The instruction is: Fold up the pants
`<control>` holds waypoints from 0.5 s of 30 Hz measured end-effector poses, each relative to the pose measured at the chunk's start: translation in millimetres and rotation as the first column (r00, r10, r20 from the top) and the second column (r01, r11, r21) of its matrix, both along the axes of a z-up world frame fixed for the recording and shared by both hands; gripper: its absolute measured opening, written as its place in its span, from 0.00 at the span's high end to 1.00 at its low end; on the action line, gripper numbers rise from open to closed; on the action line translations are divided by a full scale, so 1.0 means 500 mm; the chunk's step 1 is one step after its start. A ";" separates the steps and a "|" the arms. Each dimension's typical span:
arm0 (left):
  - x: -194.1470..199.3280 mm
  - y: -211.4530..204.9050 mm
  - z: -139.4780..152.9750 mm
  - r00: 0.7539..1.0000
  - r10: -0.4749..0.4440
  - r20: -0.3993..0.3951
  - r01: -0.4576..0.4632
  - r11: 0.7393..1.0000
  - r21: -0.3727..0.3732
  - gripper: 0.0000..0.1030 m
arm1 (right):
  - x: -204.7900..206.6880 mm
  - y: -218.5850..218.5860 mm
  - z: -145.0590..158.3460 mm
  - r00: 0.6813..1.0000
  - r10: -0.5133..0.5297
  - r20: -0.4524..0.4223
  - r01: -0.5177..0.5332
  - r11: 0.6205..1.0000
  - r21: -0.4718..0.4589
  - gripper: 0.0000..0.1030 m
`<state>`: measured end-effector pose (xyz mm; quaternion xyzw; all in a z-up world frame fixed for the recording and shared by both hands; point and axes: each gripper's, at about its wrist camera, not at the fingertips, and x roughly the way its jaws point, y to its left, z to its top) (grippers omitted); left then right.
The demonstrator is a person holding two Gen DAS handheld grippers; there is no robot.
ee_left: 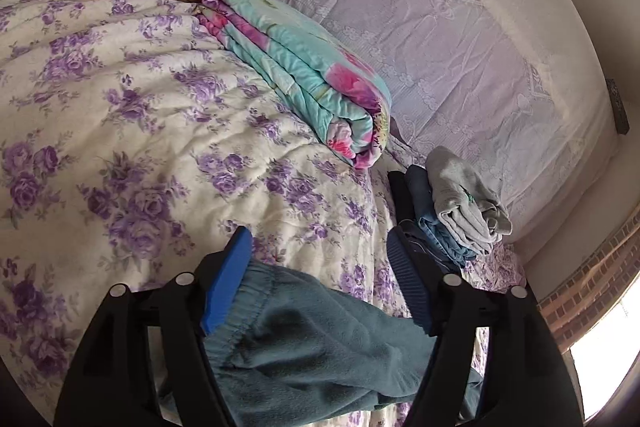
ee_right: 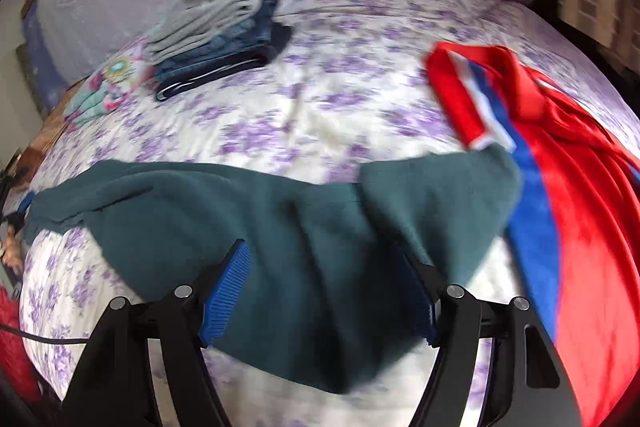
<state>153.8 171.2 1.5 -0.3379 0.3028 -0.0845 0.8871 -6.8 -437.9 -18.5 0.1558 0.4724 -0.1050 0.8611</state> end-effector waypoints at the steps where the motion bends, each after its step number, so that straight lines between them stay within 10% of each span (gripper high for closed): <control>1: -0.005 0.006 -0.002 1.000 0.017 -0.003 -0.017 1.000 -0.002 0.23 | -0.031 -0.027 0.010 0.998 -0.063 0.004 0.063 0.995 -0.077 0.28; 3: -0.008 0.015 -0.011 1.000 0.022 -0.023 -0.022 0.999 -0.027 0.18 | -0.112 -0.080 0.033 0.968 -0.250 0.021 0.245 0.919 -0.308 0.22; 5: -0.002 0.020 -0.025 0.999 0.003 -0.054 -0.007 0.997 -0.076 0.17 | -0.186 -0.108 0.057 0.957 -0.282 0.070 0.290 0.904 -0.314 0.21; 15: -0.037 0.026 -0.034 0.998 0.029 -0.056 -0.032 0.997 -0.069 0.17 | -0.052 0.100 0.028 0.992 0.123 0.015 -0.111 0.938 -0.328 0.25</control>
